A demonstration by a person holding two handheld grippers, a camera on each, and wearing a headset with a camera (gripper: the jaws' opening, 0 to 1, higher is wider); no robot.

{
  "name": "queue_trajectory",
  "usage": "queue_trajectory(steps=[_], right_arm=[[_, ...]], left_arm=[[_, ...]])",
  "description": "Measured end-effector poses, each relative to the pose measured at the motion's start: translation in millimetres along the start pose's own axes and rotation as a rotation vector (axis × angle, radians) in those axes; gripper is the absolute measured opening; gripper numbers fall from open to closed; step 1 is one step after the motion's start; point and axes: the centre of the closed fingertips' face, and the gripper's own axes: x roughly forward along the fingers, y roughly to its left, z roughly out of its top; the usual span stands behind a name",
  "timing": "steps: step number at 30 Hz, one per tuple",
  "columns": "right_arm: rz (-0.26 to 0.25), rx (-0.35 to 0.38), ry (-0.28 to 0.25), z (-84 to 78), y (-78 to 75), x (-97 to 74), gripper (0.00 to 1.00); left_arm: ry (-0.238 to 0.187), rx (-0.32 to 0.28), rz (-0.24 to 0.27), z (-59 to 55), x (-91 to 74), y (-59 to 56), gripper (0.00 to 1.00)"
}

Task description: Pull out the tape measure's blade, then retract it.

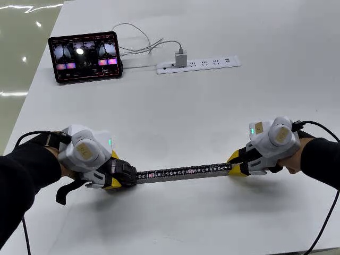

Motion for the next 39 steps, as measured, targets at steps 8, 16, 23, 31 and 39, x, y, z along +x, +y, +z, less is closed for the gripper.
queue_trajectory(steps=[8, 16, 23, 31, 39], right_arm=[[0.000, 0.008, -0.005, -1.0, 0.1, -0.8, 0.07], [0.004, 0.008, 0.000, -0.1, 1.8, -0.6, 0.08], [0.014, 0.017, 0.000, 1.4, 2.5, 0.4, 0.09], [0.017, -0.031, 0.027, 2.3, 4.8, 1.1, 0.10], [0.027, -0.056, 0.057, 1.3, 4.0, 1.4, 0.11]], left_arm=[[-0.002, -0.001, 0.001, 0.2, -0.2, -0.3, 0.30], [-0.005, -0.006, 0.001, 0.7, 1.3, 0.0, 0.30], [-0.046, -0.050, 0.002, 3.6, 0.7, 0.3, 0.31], [-0.052, -0.040, -0.005, 5.5, 0.4, -0.8, 0.32], [-0.042, -0.042, -0.013, 6.4, -0.1, -1.4, 0.33]])
